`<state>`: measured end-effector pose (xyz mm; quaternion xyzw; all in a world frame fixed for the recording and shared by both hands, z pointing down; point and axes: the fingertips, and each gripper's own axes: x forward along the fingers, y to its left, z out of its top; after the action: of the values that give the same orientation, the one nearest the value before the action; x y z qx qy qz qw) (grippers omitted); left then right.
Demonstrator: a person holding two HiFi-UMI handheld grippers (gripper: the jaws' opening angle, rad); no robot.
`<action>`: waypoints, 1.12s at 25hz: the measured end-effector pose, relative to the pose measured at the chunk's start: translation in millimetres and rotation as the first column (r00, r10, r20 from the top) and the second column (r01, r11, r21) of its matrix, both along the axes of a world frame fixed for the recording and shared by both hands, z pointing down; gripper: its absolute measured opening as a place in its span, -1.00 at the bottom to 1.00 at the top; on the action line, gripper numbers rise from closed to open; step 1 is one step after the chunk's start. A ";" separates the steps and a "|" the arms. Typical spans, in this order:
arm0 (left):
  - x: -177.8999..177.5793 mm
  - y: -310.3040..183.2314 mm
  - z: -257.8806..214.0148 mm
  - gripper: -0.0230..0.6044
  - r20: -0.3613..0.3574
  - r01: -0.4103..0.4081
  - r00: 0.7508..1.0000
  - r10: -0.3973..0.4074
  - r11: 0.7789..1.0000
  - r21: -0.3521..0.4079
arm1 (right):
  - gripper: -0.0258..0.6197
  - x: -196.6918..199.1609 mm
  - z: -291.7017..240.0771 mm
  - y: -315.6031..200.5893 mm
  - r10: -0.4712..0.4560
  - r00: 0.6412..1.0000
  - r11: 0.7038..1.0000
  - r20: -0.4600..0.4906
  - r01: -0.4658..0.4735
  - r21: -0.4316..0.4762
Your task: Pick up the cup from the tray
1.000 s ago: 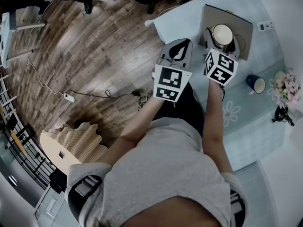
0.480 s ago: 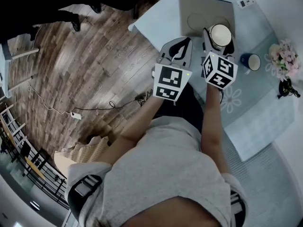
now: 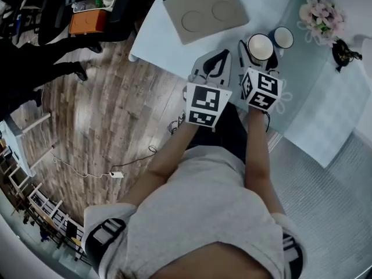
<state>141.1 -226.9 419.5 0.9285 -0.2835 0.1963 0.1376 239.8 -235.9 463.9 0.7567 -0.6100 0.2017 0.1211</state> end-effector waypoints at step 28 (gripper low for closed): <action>55.9 38.1 34.6 -0.91 0.071 -0.155 0.985 0.157 0.987 -0.035 | 0.19 38.8 65.8 48.8 0.123 0.992 0.991 0.029 -0.121 -0.058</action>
<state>197.0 -188.8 454.2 0.9380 -0.2117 0.2445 0.1251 278.6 -187.1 529.7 0.7854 -0.5585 0.2381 0.1200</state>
